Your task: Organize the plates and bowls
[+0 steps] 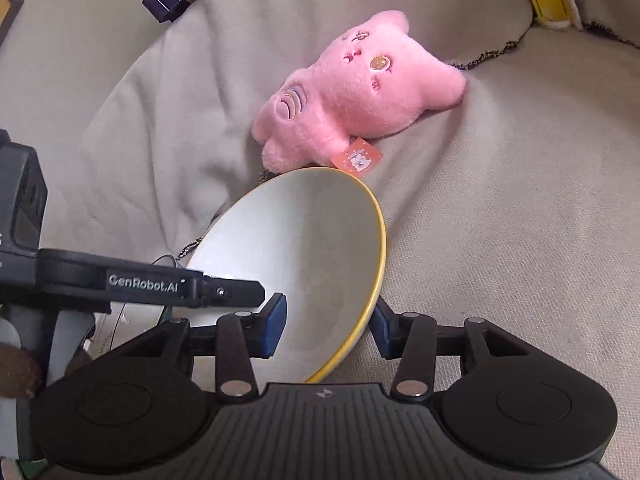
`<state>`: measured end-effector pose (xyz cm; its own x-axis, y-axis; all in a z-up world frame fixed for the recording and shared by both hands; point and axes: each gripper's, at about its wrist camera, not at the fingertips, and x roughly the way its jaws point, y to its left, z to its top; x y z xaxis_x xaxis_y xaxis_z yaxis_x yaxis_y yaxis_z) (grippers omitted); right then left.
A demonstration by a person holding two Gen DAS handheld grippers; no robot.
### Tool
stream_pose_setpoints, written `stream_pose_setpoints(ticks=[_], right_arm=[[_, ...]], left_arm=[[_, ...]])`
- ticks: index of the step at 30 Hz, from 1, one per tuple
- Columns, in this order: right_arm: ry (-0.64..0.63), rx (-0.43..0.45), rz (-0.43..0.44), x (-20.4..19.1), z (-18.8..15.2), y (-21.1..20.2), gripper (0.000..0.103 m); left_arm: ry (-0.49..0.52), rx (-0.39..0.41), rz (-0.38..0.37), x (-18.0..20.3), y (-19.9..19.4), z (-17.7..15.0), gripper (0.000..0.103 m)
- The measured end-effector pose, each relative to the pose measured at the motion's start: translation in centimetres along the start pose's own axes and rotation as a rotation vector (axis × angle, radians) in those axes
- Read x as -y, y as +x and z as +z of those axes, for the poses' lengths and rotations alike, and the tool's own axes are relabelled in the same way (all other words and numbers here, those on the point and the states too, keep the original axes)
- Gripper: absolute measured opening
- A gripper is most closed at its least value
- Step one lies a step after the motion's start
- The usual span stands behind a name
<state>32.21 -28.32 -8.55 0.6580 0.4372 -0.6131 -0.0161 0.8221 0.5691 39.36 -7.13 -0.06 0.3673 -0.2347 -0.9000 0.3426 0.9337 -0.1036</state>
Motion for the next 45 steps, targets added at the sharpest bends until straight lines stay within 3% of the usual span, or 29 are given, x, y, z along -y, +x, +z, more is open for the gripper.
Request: stream_pose_setpoints(ticks=[5,8,13,20,26,30,36,41,45], right_arm=[[-0.041,-0.035,0.022,-1.0,-2.8,-2.5,0.054],[-0.121,-0.044,0.039,-2.4,-4.7,-3.9,0.055],[-0.204,-0.082,0.098,-3.6,-6.8,-4.8,0.055],[-0.332,-0.092,0.1,-6.0,-8.1,-4.2,0.055],[-0.242,-0.124,0.153,-5.1,-6.9,-4.6,0.056],[-0.212,-0.092,0.179,-4.7,-6.3,-5.6,0.057],[-0.122,0.012,0.199,-3.4,-5.1,-7.2,0.065],[-0.062,0.065,0.17,-2.4,-4.2,-7.8,0.068],[-0.045,0.072,0.106,-2.7,-3.4,-8.1,0.07]], left_arm=[[0.016,0.035,0.056,2.2,-2.9,-3.7,0.04],[0.016,0.019,0.092,2.4,-4.6,-6.4,0.04],[-0.042,-0.033,0.089,0.6,-5.9,-10.4,0.039],[-0.042,-0.075,0.127,-0.4,-5.7,-12.4,0.036],[-0.077,-0.085,0.126,-0.7,-6.0,-12.5,0.034],[-0.095,-0.079,0.133,-0.9,-6.6,-12.6,0.03],[-0.166,0.003,0.075,-2.2,-9.5,-12.7,0.028],[-0.221,0.154,-0.015,-4.9,-13.0,-12.5,0.028],[-0.318,0.242,0.014,-8.1,-14.6,-11.5,0.028]])
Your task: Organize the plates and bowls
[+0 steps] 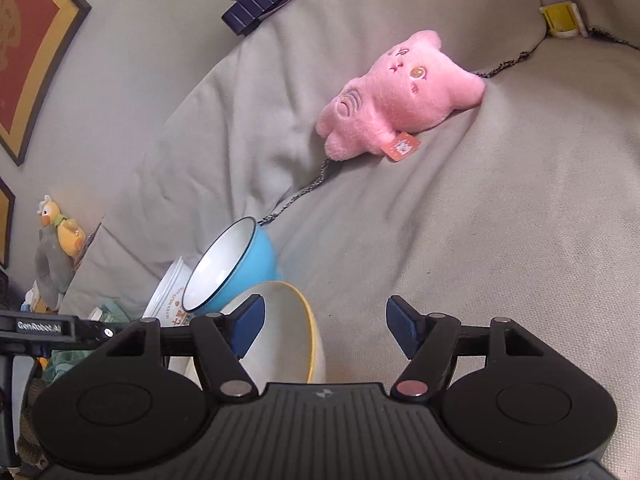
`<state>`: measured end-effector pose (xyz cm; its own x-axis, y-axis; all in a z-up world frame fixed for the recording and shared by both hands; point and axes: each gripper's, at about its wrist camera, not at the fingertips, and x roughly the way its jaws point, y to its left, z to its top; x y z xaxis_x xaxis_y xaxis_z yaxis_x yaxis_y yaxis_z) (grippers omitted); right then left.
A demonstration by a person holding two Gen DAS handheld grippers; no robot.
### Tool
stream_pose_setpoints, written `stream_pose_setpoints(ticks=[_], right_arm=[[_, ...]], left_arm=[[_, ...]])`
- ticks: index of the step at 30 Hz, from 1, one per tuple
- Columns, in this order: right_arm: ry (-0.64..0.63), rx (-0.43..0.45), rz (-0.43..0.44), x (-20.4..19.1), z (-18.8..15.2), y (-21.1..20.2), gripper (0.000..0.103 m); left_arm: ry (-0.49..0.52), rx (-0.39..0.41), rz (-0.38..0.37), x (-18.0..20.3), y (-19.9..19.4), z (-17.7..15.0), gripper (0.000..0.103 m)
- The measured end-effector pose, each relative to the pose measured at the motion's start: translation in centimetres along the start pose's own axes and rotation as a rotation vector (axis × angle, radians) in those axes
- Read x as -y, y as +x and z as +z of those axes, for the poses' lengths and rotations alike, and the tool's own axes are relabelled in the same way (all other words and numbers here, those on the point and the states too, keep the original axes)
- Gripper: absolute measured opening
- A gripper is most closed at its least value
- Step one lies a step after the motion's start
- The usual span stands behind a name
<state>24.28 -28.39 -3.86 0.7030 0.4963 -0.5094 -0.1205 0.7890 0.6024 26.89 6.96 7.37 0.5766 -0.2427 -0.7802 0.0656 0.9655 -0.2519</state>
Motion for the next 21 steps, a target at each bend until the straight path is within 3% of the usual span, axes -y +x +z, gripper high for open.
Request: stream_pose_setpoints(ticks=[2,4,7,10,14,16,18,21], right_arm=[[-0.016,-0.017,-0.023,-1.4,1.3,-0.2,0.083],[-0.071,-0.047,-0.032,-3.7,3.3,-0.2,0.084],[-0.157,-0.122,-0.118,-8.9,7.6,0.9,0.091],[-0.219,-0.204,-0.203,-13.5,11.2,3.5,0.094],[-0.334,-0.231,-0.314,-17.3,12.1,7.1,0.096],[-0.332,-0.248,-0.341,-18.1,12.1,9.1,0.1],[-0.301,-0.291,-0.324,-18.2,11.9,11.4,0.1],[-0.176,-0.379,-0.23,-17.3,11.4,14.9,0.099]], left_arm=[[-0.052,0.008,0.027,-1.4,0.5,1.8,0.028],[-0.066,0.005,0.071,-2.4,1.7,3.9,0.028],[-0.042,0.003,0.123,-3.9,3.4,5.6,0.028],[-0.036,-0.025,0.122,-5.3,5.6,6.5,0.028],[-0.042,-0.079,0.106,-6.8,8.0,7.0,0.028],[-0.025,-0.082,0.119,-7.3,8.7,7.0,0.028],[0.0,-0.083,0.13,-7.6,9.4,7.2,0.028],[-0.009,-0.13,0.065,-8.0,10.8,7.6,0.028]])
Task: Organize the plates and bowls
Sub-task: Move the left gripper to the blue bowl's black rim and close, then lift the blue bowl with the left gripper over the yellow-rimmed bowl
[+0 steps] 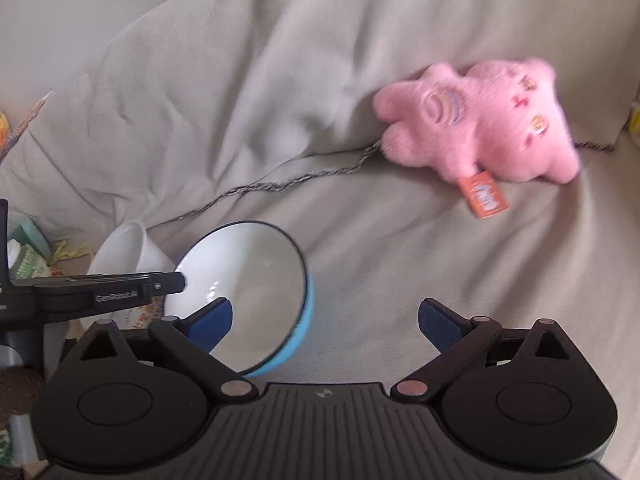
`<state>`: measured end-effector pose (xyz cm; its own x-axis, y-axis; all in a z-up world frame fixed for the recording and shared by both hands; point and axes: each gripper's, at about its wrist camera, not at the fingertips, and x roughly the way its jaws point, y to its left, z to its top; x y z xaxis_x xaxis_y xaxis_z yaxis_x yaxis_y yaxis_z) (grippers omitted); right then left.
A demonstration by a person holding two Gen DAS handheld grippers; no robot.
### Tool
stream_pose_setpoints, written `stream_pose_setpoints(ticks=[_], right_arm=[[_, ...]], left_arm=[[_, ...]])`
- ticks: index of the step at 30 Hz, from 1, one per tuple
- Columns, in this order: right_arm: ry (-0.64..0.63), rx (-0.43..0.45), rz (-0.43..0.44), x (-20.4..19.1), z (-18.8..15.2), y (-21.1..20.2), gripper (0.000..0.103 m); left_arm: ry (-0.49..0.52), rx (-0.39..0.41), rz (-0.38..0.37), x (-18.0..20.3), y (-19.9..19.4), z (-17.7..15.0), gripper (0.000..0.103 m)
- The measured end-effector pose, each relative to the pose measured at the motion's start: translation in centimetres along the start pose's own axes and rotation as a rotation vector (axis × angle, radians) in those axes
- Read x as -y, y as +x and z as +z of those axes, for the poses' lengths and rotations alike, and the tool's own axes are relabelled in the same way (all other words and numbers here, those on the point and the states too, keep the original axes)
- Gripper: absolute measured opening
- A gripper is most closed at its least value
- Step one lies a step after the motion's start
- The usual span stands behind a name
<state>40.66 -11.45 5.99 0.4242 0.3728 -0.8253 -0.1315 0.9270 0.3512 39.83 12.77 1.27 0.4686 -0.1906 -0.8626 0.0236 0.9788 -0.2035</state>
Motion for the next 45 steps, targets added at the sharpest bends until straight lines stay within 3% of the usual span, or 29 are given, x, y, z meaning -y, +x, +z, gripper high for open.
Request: stream_pose_setpoints(ticks=[3,4,5,8,10,12,18,21,24,25,30,37,40,45], right_arm=[[0.139,-0.099,0.068,0.6,0.4,4.0,0.091],[0.153,-0.118,0.059,0.6,0.5,5.0,0.08],[0.133,-0.136,0.04,0.3,0.6,6.1,0.068],[0.043,-0.157,-0.028,-0.9,0.6,8.1,0.048],[0.027,-0.169,0.0,-1.1,0.6,8.6,0.04],[0.023,-0.172,0.015,-0.8,0.7,8.2,0.04],[0.065,-0.123,0.027,3.2,0.4,4.7,0.04],[0.051,-0.093,0.001,5.0,0.5,3.9,0.04],[0.074,-0.11,0.046,6.1,0.4,4.1,0.04],[0.077,-0.112,0.052,6.1,0.3,4.2,0.04],[0.1,-0.152,0.063,6.2,0.1,6.2,0.04],[0.011,-0.135,0.062,5.2,0.2,6.5,0.04],[0.035,-0.115,0.077,5.2,0.2,6.5,0.043],[0.068,-0.067,0.103,5.0,0.4,4.4,0.044]], left_arm=[[0.044,-0.015,-0.008,0.7,0.9,0.4,0.033],[0.064,-0.012,0.002,1.1,1.1,0.5,0.033],[0.08,-0.009,0.012,1.3,1.2,0.5,0.033],[0.096,0.0,0.019,1.7,1.6,0.8,0.035],[0.087,0.005,0.002,1.9,1.8,1.1,0.043],[0.065,-0.005,-0.028,2.1,1.9,1.2,0.047],[0.084,-0.053,-0.145,5.1,3.7,1.1,0.043],[0.117,-0.063,-0.128,6.8,4.8,1.3,0.037],[0.177,-0.093,-0.056,7.9,6.2,1.3,0.036],[0.182,-0.112,-0.039,8.0,6.8,1.3,0.03],[0.188,-0.148,-0.03,8.0,8.2,1.2,0.035],[0.065,-0.184,-0.058,6.9,8.6,1.5,0.037],[0.04,-0.212,-0.05,7.0,8.5,2.1,0.037],[0.074,-0.109,-0.051,8.2,4.5,2.0,0.036]])
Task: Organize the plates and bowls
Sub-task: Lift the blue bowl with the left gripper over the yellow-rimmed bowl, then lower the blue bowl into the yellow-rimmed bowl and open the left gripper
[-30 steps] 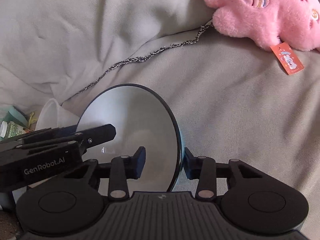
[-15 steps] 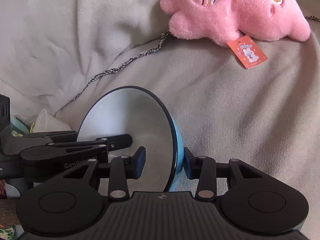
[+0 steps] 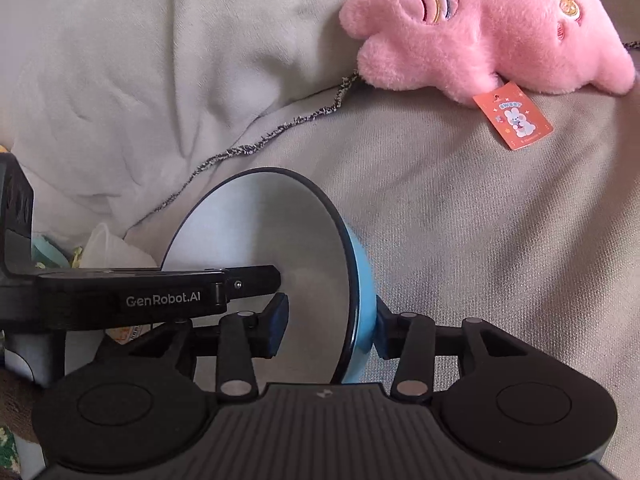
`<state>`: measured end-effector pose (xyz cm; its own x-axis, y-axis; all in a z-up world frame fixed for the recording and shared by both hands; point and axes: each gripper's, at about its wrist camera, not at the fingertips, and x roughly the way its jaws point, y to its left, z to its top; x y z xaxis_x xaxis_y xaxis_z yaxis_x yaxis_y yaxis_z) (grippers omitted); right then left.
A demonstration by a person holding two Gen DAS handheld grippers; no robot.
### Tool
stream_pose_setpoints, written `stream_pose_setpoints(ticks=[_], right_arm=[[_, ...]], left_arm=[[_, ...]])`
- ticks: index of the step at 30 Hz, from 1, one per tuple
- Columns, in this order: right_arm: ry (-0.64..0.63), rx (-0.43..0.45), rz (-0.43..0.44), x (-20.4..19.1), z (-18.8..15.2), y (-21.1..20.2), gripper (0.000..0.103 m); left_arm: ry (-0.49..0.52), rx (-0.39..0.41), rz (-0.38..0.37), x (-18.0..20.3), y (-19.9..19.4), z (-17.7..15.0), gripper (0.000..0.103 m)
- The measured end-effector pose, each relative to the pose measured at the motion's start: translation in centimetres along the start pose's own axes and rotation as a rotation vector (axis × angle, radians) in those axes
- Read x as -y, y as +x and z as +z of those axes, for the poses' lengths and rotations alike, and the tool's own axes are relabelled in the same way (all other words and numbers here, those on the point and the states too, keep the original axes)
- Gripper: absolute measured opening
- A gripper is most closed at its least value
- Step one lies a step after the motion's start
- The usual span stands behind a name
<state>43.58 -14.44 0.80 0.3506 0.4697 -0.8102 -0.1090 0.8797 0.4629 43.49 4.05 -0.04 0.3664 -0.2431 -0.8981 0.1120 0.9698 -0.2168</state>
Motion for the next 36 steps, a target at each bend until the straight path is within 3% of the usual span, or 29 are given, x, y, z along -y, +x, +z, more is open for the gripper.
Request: stream_pose_setpoints(ticks=[7,13,23,30,36], right_arm=[[-0.051,0.084,0.042,-2.9,-1.1,-7.3,0.047],[-0.094,0.084,0.041,-4.9,-5.4,-12.3,0.048],[-0.085,-0.028,0.017,-2.4,-12.2,-10.9,0.048],[-0.117,-0.049,-0.012,-1.6,-13.5,-8.7,0.05],[-0.135,-0.037,-0.028,-1.4,-13.7,-8.4,0.052]], left_arm=[[0.006,0.043,-0.018,2.5,-7.8,-2.4,0.036],[0.024,0.023,-0.021,4.8,-11.6,-7.0,0.036],[0.046,-0.085,-0.007,6.2,-8.3,-13.1,0.033],[0.124,-0.086,0.054,6.7,-7.2,-13.9,0.024],[0.117,-0.083,0.045,6.6,-6.9,-13.8,0.023]])
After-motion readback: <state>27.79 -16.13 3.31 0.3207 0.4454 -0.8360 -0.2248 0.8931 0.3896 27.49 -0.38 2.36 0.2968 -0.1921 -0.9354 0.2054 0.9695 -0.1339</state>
